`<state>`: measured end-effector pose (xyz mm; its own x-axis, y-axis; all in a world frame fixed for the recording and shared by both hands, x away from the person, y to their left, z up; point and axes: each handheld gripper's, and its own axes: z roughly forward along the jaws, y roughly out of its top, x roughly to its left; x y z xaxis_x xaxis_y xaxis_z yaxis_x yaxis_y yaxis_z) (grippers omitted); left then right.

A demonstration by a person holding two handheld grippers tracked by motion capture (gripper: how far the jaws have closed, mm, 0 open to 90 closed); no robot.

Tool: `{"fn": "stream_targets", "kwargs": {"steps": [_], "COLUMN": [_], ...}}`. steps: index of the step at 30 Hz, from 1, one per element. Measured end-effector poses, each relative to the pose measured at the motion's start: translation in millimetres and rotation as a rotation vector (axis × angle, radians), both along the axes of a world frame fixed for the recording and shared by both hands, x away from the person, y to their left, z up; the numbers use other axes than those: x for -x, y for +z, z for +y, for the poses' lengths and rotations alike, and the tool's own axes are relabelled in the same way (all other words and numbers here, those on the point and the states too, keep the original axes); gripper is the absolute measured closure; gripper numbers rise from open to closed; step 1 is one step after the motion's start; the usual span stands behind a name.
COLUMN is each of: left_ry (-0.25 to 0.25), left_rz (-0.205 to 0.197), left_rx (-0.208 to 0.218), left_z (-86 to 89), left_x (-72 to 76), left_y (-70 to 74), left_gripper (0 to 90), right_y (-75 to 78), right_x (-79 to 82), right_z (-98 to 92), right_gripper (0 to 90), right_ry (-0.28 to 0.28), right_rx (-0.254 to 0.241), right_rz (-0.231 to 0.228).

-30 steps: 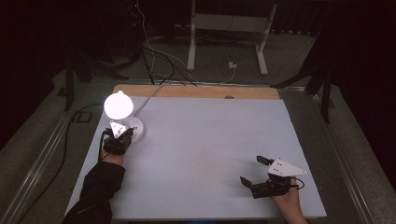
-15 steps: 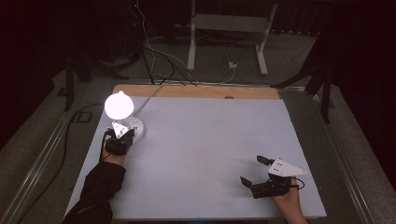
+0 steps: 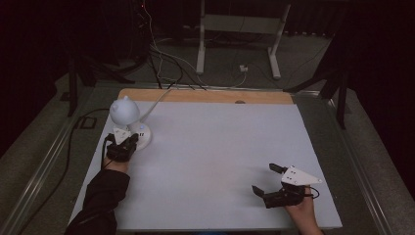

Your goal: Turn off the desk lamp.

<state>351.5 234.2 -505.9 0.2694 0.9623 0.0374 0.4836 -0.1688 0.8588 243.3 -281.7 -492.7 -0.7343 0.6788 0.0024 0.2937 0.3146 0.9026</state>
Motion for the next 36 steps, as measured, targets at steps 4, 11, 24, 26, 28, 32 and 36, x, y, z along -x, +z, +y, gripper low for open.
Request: {"fn": "stream_targets", "kwargs": {"steps": [4,11,24,26,28,32,36], "left_ry": [-0.015,-0.053,-0.124,-0.131,-0.162,-0.237,-0.311], "left_rz": [0.002,0.005,0.061,0.066,0.084,0.118,0.12], "left_rx": [0.012,0.03,0.05,0.055,0.076,0.091,0.115], "left_z": [0.2,-2.6,-7.5,-9.1,-10.4,-13.4,-11.1], "left_x": [3.2,6.9,22.1,26.4,30.9,40.5,54.8], "left_y": [4.4,12.0,19.8,21.1,22.3,21.5,15.9], "left_gripper": [84.1,74.3,34.3,24.7,15.0,1.6,0.7], "right_y": [-0.1,0.2,-2.3,-3.4,-3.8,-4.1,-4.1], "right_x": [0.2,0.3,-2.4,-3.0,-3.5,-4.6,-4.6], "right_z": [0.4,-0.1,-1.7,-2.9,-4.2,-6.1,-4.6], "right_gripper": [0.0,0.0,0.0,0.0,0.0,0.0,0.0], "right_ry": [0.001,-0.001,-0.006,-0.008,-0.011,-0.015,-0.011], "right_rx": [0.001,0.0,-0.01,-0.01,-0.016,-0.021,-0.016], "right_rz": [0.003,0.001,0.017,0.021,0.024,0.026,0.025]}}
